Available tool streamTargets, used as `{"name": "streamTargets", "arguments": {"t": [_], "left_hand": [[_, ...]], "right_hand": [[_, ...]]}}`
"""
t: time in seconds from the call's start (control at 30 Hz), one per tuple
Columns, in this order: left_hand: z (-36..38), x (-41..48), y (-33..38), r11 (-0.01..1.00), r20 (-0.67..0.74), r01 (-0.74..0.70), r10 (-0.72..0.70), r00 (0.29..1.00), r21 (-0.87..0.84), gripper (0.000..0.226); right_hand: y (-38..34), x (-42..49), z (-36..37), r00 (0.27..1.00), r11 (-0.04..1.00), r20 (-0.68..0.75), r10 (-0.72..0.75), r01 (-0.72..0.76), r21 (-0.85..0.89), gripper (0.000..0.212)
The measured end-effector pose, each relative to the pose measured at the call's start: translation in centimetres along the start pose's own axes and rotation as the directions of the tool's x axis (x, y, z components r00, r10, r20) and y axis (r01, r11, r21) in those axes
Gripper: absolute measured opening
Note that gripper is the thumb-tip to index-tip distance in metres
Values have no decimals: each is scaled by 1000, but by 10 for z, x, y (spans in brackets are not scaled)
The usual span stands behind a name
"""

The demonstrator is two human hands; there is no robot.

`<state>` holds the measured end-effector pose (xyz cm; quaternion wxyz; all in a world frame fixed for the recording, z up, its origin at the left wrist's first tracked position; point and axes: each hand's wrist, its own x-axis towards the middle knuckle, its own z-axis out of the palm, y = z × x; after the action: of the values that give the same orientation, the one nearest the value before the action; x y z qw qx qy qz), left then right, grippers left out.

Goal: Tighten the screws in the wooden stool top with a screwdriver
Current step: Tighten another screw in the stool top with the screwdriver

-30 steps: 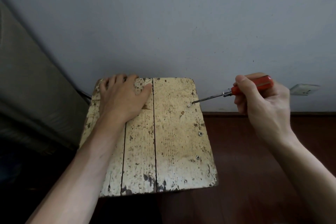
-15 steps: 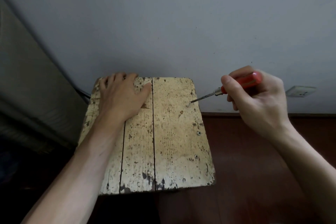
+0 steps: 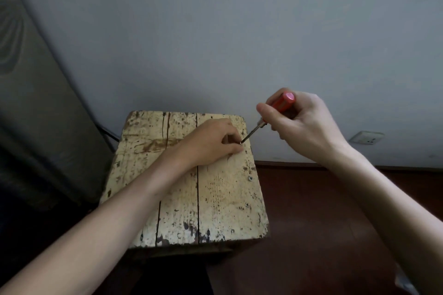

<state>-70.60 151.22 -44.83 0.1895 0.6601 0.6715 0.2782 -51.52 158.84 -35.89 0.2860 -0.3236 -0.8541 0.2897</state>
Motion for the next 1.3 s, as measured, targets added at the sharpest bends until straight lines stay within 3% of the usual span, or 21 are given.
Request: {"name": "streamTargets", "arguments": {"t": [0.13, 0.23, 0.33, 0.4, 0.53, 0.77, 0.93, 1.03, 1.17, 1.3], "left_hand": [[4, 1, -7, 997, -51, -24, 20, 998, -74, 14], [8, 1, -11, 995, -85, -38, 31, 996, -90, 17], [9, 1, -12, 996, -84, -42, 35, 996, -81, 18], [9, 1, -12, 995, -82, -40, 33, 996, -87, 17], [10, 2, -13, 995, -79, -38, 31, 996, -97, 15], [12, 3, -17, 992, -77, -53, 44, 996, -111, 17], [12, 3, -18, 990, -73, -51, 42, 996, -129, 14], [10, 3, -17, 991, -62, -39, 31, 998, -127, 17], [9, 2, -16, 988, -60, -30, 21, 998, -150, 17], [8, 3, -16, 986, -59, -28, 19, 998, -165, 17]], "right_hand": [[-2, 2, -2, 1000, 1000, -18, 11, -12, -15, 17], [-3, -2, -1, 997, 999, -65, -53, 52, -12, 36], [-4, -7, -2, 993, 996, -74, -87, 85, -19, 30], [-3, -8, -7, 996, 997, -52, -79, 80, 12, 26], [0, -4, -18, 997, 997, 19, -68, 68, 33, 38], [0, -6, -17, 994, 996, -76, -74, 78, 53, 29], [-5, -6, -13, 980, 998, -194, -46, 53, 32, 9], [-9, -8, -8, 969, 998, -239, -66, 65, -15, 12], [-12, -7, -14, 989, 987, -129, -78, 58, -150, 27], [-16, -7, -28, 996, 992, -37, -80, 76, -97, 30]]}}
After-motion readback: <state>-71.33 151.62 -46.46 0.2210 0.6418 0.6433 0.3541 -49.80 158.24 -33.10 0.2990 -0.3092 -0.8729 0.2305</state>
